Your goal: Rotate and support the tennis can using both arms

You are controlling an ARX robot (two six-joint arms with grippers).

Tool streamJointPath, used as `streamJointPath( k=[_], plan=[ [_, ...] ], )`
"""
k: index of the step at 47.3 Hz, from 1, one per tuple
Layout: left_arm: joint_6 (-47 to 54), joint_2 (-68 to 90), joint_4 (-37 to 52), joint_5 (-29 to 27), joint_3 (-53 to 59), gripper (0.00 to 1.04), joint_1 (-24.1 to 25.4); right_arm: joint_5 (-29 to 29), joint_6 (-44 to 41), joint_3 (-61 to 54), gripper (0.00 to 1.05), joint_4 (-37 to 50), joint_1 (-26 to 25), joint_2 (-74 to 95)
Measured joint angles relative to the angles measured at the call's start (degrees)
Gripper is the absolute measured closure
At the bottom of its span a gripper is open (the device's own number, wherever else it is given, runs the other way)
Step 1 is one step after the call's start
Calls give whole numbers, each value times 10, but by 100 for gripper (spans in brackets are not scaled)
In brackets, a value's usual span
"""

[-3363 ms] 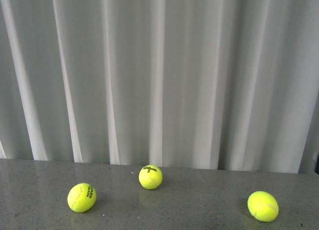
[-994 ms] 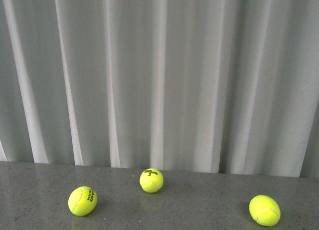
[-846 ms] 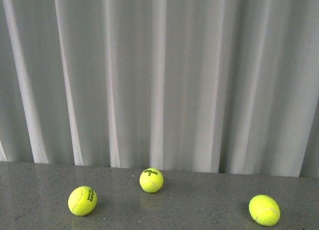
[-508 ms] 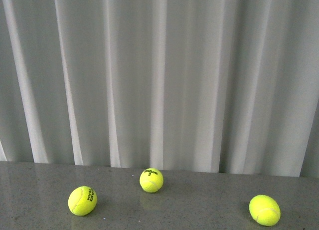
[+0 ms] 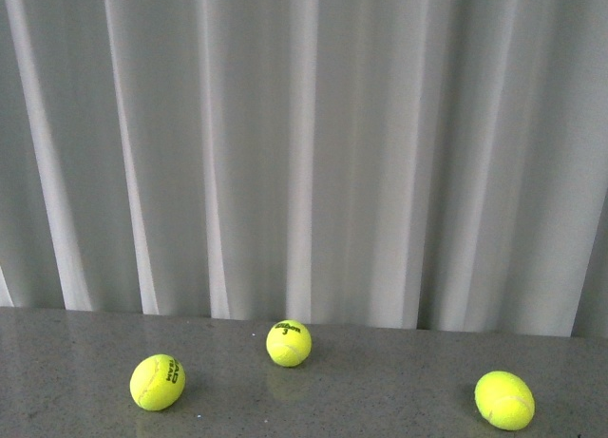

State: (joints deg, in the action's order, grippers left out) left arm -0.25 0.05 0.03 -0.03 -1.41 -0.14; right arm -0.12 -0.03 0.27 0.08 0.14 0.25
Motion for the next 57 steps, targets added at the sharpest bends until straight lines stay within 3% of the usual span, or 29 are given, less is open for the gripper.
streamJointPath(
  k=[6,10,17,21,27,37,46,57],
  plan=[
    [0,0,0,0,0,7,0,0,0,0,7,0,0,0],
    [-136,121,-129,20,-57,7,-4,0,0,0,7,0,0,0],
    [-250,367,31,89,-94,7,6,0,0,0,7,0,0,0],
    [-285,567,179,194,-158,7,22,0,0,0,7,0,0,0],
    [-324,796,285,297,-218,7,26,0,0,0,7,0,0,0],
    [-393,982,388,321,-259,7,-5,0,0,0,7,0,0,0],
    [-442,1051,456,353,-282,7,-43,0,0,0,7,0,0,0],
    [-506,1115,499,352,-303,7,-99,0,0,0,7,0,0,0]
  ],
)
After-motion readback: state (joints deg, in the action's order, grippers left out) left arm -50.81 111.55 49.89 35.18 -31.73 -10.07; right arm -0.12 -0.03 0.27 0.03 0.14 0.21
